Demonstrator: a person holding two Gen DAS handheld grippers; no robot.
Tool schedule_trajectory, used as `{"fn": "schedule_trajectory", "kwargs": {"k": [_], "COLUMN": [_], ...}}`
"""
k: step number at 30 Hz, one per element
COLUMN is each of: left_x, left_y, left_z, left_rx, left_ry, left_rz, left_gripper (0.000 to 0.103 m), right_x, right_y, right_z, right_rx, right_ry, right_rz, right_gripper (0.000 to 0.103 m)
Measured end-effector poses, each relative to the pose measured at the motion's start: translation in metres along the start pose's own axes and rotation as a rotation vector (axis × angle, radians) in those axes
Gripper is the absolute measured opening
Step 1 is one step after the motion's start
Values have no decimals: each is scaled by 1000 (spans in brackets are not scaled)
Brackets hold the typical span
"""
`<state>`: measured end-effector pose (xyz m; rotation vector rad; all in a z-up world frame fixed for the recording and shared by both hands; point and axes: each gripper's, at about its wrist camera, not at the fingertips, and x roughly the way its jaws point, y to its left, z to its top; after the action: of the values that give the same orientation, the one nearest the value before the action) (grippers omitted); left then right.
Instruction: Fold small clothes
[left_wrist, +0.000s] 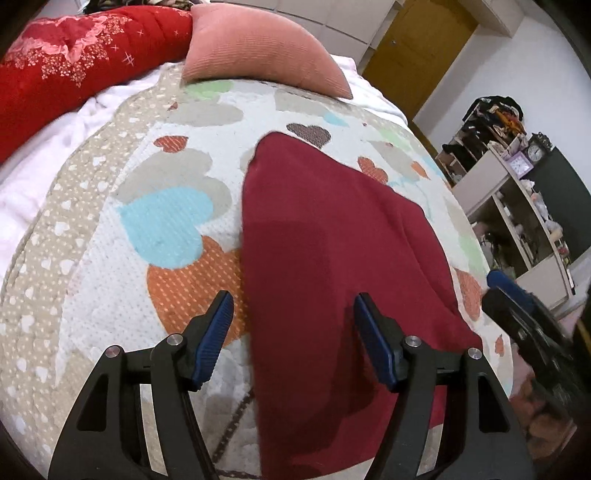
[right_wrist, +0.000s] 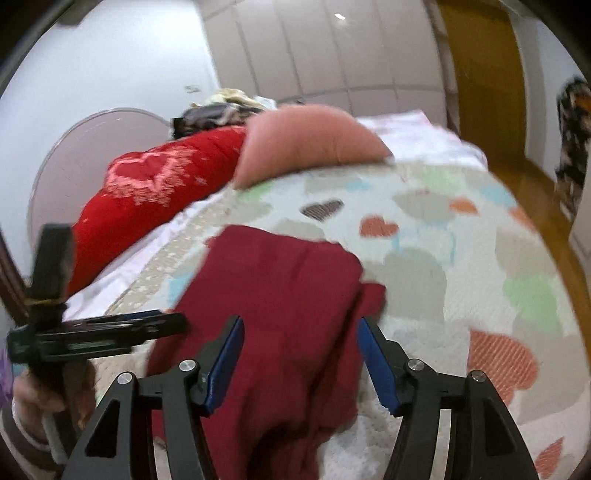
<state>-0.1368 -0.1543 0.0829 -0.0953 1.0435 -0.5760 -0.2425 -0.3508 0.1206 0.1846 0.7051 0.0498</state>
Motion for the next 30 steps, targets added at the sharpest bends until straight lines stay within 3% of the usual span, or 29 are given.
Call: {"fn": "schedule_trajectory", "kwargs": {"k": [4,8,9,11,15,21,23,30], "left_x": [5,1,0,-4,-15,-34,-40,-56], "left_y": [-7,-10,-11,-17,-26,-32,-35,-35], "left_z": [-7,-12,-13,-15,-19,-25,-26,-32], "left_rx": [18,36,40,65,109,102,119,123], "left_ry": [-25,-40,-43,-70,-109,-152,-173,-215], "left_rz": [43,69,77,110,158,184,209,241], "left_gripper": [68,68,68,68,68,68,68,68], "right_x": [3,32,37,31,11,-25,-30,-29], "right_y": [23,17,10,1,6,19,24,26], "right_z": [-16,-49,-55,-56,-46,-29,-27,-25], "right_rx": [-75,-99,-51,28,35,19,13,41], "right_ry": [56,157,164,141,119,8,-7,1], "right_rz": [46,-76,-54,-25,-38,-85,-113,-165], "right_gripper": [51,46,46,46,46,59,65,65]}}
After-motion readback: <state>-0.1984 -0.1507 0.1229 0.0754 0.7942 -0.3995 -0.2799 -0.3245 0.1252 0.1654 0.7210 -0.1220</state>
